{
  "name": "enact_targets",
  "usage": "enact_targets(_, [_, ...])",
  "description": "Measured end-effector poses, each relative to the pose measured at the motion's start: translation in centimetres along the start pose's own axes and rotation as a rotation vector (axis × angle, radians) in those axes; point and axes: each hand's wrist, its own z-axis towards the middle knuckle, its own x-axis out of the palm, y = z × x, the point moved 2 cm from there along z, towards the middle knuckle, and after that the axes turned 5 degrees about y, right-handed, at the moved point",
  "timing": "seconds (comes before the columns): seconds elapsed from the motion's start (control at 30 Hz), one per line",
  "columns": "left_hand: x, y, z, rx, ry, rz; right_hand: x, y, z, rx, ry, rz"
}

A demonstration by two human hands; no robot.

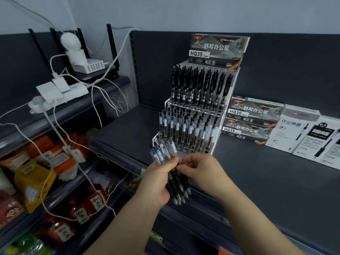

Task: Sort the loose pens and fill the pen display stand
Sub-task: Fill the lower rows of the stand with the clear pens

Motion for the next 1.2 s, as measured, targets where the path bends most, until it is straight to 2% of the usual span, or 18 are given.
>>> enact_targets(0.17, [0.4,0.7,0.2,0.023,-0.026,0.021,-1.3,-0.3,-0.1,0.038,0.073,-0.151])
enact_targets(0.23, [0.4,0.7,0.3,0.035,-0.04,0.015,-2.2,-0.6,0.1,0.06,0.035,-0.225])
enact_targets(0.4, [0.1,0.1,0.5,0.026,-0.088,-0.044,-5.1,-1.3,1.0,0.007,-0.407,0.124])
enact_targets(0.47, [0.0,0.0,0.6,0.026,-0.084,-0.033,-5.8,-1.4,1.5,-0.014,-0.536,0.154])
enact_targets(0.53, [0.0,0.0,0.8,0.024,-0.083,-0.015,-6.2,-1.4,2.0,-0.03,-0.587,0.111])
enact_targets(0.73, [-0.1,-0.1,1.0,0.027,-0.079,-0.001,-5.1,-2.9,3.0,0.014,-0.535,-0.071])
enact_targets(0.9, [-0.1,-0.1,1.2,0.013,-0.066,0.02,-5.2,-2.9,2.8,-0.01,-0.565,-0.071])
enact_targets(1.07, [0.4,0.3,1.4,0.011,-0.057,0.032,-4.8,-2.8,3.3,0.045,-0.474,-0.21])
enact_targets(1.2, [0.5,0.2,1.6,0.011,-0.069,0.03,-4.3,-3.3,3.5,0.073,-0.467,-0.24])
